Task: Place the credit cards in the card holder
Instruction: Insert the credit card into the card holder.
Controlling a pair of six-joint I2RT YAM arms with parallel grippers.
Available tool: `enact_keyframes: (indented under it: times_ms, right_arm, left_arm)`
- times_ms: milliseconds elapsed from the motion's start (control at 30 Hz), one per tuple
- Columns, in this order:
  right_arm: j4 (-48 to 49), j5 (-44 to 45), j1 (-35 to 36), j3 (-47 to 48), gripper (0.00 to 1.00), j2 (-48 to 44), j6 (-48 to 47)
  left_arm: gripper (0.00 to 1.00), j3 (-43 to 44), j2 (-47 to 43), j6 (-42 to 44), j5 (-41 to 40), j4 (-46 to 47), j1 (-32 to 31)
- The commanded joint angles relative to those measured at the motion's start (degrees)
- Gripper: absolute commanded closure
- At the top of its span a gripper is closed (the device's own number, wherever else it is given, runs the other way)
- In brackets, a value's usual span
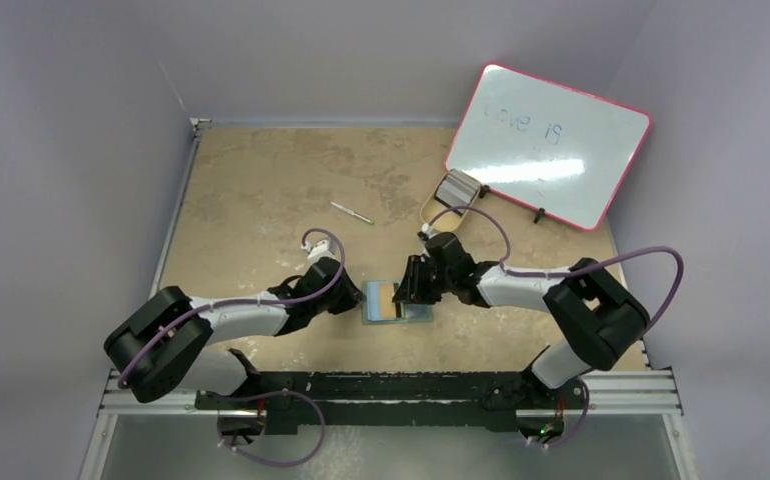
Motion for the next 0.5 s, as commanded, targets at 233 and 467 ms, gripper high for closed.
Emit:
enact_keyframes:
  times_ms: [233,467]
  right_arm:
    - [2.6,-0.3,2.3,4.3,0.69,1.4,1.1]
    - [2.4,-1.0,2.3,3.0,0.79,1.7,0.9]
  left_arm:
    - [1.0,-0.3,1.3,0.2,0.4,-1.8,-0.1]
    - [1.0,1.1,1.2,0.4,-0.1,-3.7,-0.1]
